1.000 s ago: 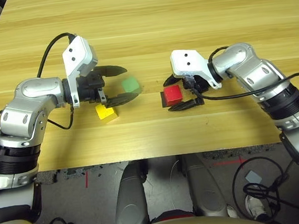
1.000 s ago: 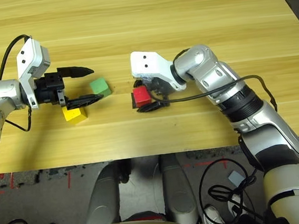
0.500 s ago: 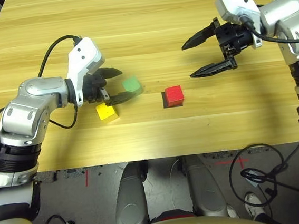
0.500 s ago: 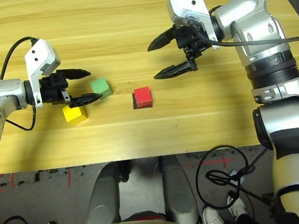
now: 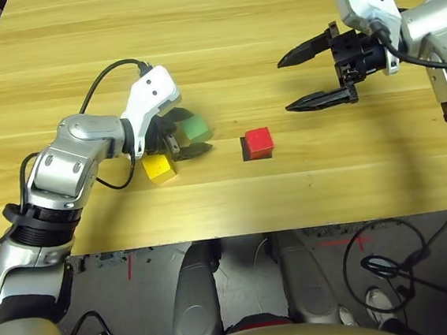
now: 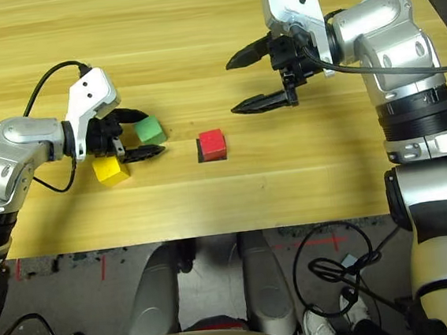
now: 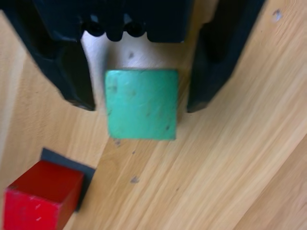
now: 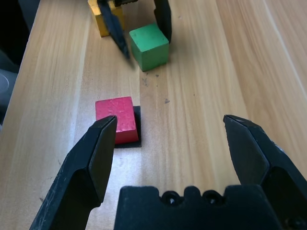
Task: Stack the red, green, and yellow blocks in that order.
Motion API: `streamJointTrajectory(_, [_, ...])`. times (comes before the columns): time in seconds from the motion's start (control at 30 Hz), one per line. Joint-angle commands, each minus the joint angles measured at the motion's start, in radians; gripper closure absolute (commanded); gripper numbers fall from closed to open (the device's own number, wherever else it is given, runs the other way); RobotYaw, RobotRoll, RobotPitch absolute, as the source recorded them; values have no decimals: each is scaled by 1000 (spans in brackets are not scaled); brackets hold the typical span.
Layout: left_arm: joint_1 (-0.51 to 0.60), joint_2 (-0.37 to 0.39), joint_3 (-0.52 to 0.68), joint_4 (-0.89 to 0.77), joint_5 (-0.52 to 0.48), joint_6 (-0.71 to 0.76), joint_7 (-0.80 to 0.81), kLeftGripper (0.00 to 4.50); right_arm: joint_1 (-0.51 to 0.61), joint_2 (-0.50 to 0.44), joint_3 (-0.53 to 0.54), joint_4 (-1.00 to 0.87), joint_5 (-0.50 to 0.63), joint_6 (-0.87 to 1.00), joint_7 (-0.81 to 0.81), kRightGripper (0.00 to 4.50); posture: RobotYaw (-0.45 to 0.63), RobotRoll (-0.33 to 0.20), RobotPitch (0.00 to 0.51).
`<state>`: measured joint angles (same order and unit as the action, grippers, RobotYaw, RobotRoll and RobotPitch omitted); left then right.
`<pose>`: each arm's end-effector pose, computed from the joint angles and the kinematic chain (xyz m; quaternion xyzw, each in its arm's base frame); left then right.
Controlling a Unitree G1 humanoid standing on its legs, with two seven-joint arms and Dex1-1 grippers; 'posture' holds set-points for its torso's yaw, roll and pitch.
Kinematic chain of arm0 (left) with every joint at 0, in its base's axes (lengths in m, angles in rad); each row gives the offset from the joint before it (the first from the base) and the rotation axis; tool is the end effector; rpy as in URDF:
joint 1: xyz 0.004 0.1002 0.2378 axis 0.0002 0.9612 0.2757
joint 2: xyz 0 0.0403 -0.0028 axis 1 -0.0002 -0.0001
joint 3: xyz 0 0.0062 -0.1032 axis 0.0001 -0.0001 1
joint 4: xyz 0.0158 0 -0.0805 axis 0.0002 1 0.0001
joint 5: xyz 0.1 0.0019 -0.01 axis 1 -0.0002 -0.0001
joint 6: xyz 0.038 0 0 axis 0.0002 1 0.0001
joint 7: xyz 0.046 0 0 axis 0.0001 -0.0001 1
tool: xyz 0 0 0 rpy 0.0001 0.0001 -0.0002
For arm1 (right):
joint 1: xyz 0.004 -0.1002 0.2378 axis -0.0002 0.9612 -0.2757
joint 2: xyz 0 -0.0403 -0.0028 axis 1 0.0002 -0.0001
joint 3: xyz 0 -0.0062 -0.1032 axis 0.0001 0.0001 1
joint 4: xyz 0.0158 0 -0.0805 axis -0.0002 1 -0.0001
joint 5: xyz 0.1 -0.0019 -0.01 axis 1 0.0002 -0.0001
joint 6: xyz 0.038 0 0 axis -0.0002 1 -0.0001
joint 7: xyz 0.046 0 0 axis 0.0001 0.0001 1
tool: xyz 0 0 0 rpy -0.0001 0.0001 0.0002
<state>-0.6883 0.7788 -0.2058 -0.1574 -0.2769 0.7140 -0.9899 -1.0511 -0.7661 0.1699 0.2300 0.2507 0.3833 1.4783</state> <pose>0.2781 0.2039 0.2274 0.2667 0.1250 -0.4817 0.8253 0.3103 -0.2164 0.3077 -0.3211 0.0247 0.6173 0.7178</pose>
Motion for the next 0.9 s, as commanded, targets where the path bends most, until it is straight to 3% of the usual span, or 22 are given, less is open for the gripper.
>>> streamJointTrajectory(0.03, [3, 2, -8, -5, 8, 11, -5, 2374, 17, -11, -21, -32, 17, 10, -3, 0, 169, -4, 320])
streamJointTrajectory(0.3, [-198, -40, -9, -46, -52, 117, -45, 2443, 85, -45, -18, -41, 5, -11, 10, 0, 174, 25, 336])
streamJointTrajectory(0.47, [-344, -112, -65, -107, -117, 274, -60, 2443, 166, -63, -16, -75, 0, -17, -3, 0, 163, 58, 346])
streamJointTrajectory(0.63, [-398, -170, -91, -140, -157, 387, -23, 2443, 208, -73, -26, -105, 3, -8, -17, 0, 140, 68, 349])
streamJointTrajectory(0.9, [-400, -193, -143, -115, -136, 371, 15, 2443, 229, -93, -36, -130, 12, 7, -33, 0, 113, 63, 350])
